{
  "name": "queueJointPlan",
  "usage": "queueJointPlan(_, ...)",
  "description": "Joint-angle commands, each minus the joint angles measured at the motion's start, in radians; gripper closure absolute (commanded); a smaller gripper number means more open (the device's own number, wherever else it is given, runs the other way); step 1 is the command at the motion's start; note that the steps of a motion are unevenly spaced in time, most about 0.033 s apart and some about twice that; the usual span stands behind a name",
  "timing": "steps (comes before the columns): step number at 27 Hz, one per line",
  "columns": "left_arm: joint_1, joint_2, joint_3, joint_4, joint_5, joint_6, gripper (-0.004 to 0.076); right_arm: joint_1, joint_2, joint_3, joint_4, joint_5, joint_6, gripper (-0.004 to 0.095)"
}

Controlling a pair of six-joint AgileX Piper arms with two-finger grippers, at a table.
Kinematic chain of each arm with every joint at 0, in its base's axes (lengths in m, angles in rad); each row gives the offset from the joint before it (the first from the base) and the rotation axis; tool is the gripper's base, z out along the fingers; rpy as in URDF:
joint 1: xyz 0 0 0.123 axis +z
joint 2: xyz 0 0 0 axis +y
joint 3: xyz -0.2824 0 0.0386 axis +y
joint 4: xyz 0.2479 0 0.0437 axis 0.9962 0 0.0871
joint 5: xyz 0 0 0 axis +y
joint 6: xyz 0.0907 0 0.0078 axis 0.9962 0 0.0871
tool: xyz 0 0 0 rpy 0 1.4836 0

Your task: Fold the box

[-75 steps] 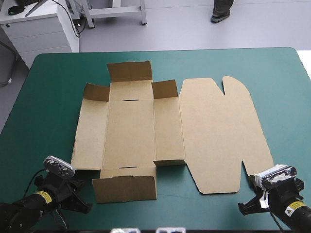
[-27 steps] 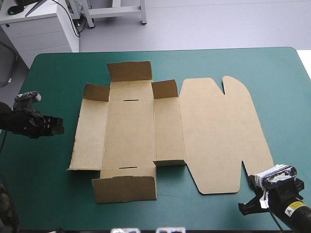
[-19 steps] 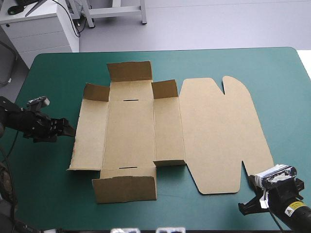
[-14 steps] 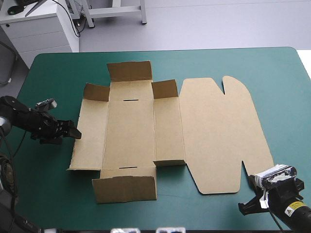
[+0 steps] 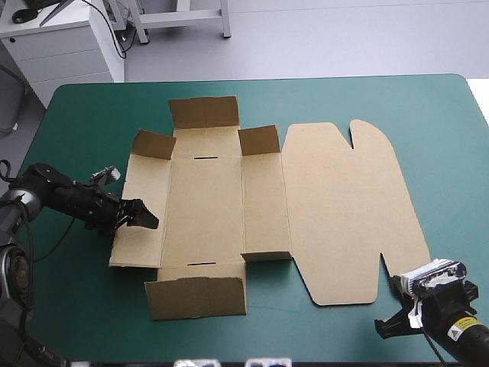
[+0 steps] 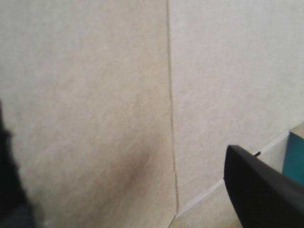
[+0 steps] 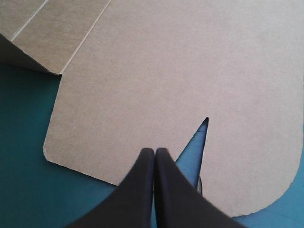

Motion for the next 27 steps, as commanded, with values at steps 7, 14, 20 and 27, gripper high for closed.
queueJointPlan(7, -0.01, -0.033, 0.011, -0.141, 0.059, 0.027, 0.0711, -0.006, 0.008, -0.026, 0.012, -0.066, -0.002, 0.0922)
queueJointPlan(14, -0.046, -0.033, 0.006, -0.25, -0.01, 0.147, 0.0731, -0.006, 0.008, -0.026, 0.012, -0.066, -0.002, 0.0922)
queueJointPlan(20, -0.134, -0.033, -0.069, -0.267, 0.001, 0.186, 0.073, -0.006, 0.008, -0.026, 0.012, -0.066, -0.002, 0.0922)
queueJointPlan(27, -0.312, -0.033, -0.313, -0.003, -0.04, 0.052, 0.0731, -0.006, 0.008, -0.026, 0.012, -0.066, -0.002, 0.0922)
